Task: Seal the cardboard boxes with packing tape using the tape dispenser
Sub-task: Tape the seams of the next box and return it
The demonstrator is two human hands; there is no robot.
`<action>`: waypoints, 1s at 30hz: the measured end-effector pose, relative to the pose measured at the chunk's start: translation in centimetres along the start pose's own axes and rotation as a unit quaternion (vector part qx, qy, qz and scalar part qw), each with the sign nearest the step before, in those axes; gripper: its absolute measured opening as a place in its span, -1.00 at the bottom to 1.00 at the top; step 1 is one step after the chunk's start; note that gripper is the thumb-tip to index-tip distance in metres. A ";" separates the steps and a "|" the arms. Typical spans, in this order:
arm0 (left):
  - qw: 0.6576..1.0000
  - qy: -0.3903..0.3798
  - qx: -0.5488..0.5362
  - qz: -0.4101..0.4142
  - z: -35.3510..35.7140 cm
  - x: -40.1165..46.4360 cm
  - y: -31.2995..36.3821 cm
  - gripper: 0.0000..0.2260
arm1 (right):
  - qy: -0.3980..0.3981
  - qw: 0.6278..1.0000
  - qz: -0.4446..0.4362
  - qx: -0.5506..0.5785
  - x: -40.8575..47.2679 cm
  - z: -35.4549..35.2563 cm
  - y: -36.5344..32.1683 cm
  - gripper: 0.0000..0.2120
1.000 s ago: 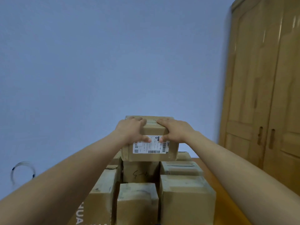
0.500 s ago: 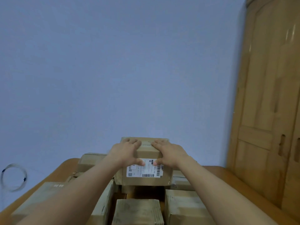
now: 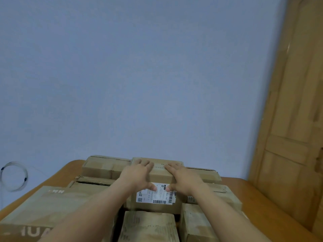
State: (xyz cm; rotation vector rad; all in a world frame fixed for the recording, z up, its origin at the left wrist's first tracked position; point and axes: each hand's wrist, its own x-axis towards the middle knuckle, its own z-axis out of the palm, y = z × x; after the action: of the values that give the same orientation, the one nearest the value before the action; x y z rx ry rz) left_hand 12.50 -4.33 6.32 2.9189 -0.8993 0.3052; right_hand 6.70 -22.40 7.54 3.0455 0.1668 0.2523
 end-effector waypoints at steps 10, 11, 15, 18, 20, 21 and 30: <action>0.998 -0.053 0.001 -0.016 4.7 0.6 0.1 -0.11 | -0.045 0.997 0.015 0.054 0.9 5.7 0.6 -0.22; 0.998 -0.064 0.005 -0.015 4.9 0.6 0.0 -0.12 | -0.057 0.996 0.017 0.064 0.9 6.0 0.6 -0.25; 0.995 -0.092 0.041 -0.008 5.0 0.6 -0.1 -0.19 | -0.101 0.992 0.018 0.080 1.3 6.0 0.4 -0.28; 0.993 -0.108 0.051 -0.001 4.9 0.3 0.1 -0.17 | -0.120 0.989 0.016 0.082 1.1 6.1 0.3 -0.27; 0.990 -0.138 0.002 -0.001 4.7 -0.1 0.0 -0.07 | -0.110 0.990 0.016 0.086 0.7 6.2 0.2 -0.27; 0.988 -0.149 -0.030 -0.001 4.5 -0.3 -0.2 -0.02 | -0.095 0.991 0.019 0.090 0.6 6.2 0.1 -0.28; 0.993 -0.014 -0.093 -0.069 0.4 -1.4 -5.6 -0.52 | 0.067 0.996 -0.026 0.059 1.0 2.5 -3.7 -0.49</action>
State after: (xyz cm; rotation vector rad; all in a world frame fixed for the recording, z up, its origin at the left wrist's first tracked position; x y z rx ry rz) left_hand 14.60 1.04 5.56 2.8013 -0.6840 0.1616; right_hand 7.76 -18.75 4.93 3.1355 0.2802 0.4582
